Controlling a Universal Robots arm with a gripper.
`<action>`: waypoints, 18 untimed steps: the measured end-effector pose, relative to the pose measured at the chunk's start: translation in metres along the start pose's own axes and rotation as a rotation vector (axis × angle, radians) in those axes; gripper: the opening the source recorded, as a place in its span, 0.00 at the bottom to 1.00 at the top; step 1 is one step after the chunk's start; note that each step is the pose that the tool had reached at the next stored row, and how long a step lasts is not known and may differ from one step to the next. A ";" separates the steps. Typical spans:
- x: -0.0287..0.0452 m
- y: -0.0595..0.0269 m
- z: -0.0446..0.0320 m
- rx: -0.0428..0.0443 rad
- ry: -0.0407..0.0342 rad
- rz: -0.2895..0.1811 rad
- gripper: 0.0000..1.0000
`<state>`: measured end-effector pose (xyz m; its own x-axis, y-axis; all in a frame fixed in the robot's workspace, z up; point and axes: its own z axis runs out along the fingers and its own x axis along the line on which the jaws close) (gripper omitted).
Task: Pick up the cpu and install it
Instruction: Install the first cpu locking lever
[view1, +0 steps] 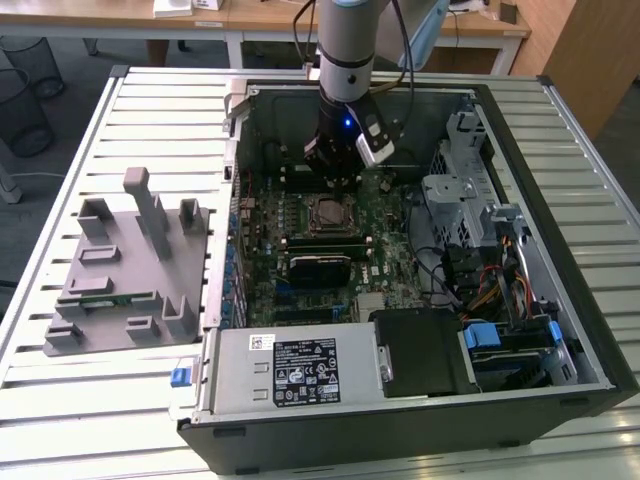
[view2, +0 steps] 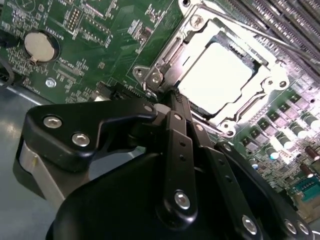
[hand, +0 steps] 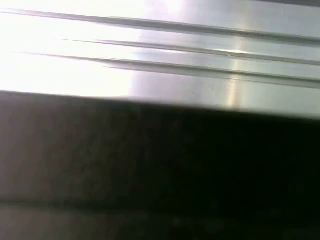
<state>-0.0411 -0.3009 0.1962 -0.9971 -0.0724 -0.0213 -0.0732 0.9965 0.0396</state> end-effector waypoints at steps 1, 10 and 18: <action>-0.0004 0.0005 0.0008 -0.0285 -0.0041 -0.002 0.11; -0.0003 0.0005 -0.0044 -0.0544 -0.0050 -0.006 0.11; -0.0004 -0.0007 -0.0096 -0.0545 -0.0050 -0.007 0.11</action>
<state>-0.0409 -0.3020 0.2057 -0.9966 -0.0785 -0.0268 -0.0807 0.9923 0.0938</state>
